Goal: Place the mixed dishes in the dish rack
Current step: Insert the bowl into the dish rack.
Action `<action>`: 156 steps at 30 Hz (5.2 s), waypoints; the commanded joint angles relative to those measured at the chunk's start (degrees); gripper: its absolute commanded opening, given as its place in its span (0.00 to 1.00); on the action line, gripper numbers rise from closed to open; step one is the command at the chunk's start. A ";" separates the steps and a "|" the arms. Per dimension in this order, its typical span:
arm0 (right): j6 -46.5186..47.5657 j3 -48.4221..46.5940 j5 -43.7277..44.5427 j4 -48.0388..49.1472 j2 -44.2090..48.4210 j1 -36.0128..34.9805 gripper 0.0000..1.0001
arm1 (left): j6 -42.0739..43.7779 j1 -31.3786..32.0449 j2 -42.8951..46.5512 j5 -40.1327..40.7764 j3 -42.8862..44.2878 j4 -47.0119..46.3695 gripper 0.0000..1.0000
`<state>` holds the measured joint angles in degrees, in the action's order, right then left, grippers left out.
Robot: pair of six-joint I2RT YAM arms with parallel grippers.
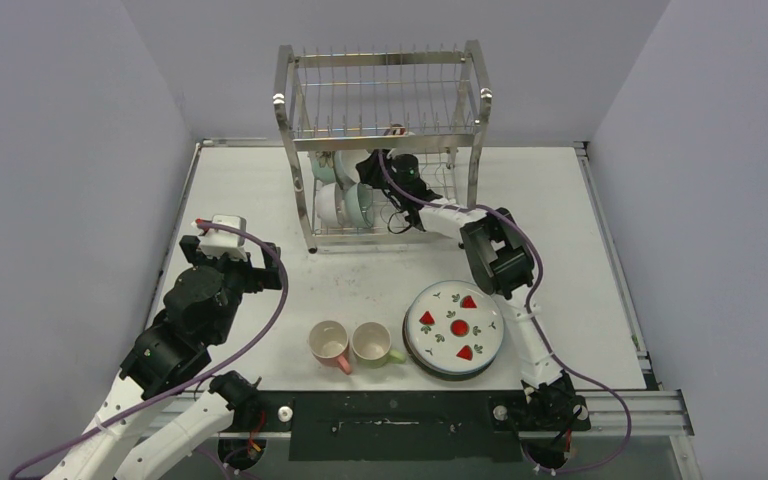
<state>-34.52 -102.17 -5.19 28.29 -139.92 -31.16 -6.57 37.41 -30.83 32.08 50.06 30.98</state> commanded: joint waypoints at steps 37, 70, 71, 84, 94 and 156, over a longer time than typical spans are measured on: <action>1.48 8.82 -14.17 14.98 12.39 0.44 0.50 | 0.59 0.01 0.14 -0.69 0.39 -2.42 0.97; 4.98 -0.84 -24.87 5.00 4.93 0.42 0.42 | 0.57 -0.03 -0.28 -0.86 0.36 -2.42 0.97; 5.21 -0.90 -25.03 4.56 4.86 0.44 0.41 | 0.59 -0.10 -0.28 -0.86 0.36 -2.42 0.97; 9.17 -3.68 -26.80 -2.75 3.35 0.33 0.36 | 0.59 -0.06 -0.73 -1.04 0.39 -2.42 0.97; 11.76 -4.63 -26.25 -6.37 2.62 0.05 0.29 | 0.64 -0.05 -0.72 -1.05 0.38 -2.42 0.97; -37.14 0.05 -14.45 47.21 -5.84 4.24 0.00 | 0.57 -0.49 -1.59 -1.57 0.32 -2.50 0.97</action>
<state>-69.32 -100.18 -19.79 65.36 -145.25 -26.68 -6.57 37.32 -32.18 31.14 50.06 31.00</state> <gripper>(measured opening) 0.050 0.971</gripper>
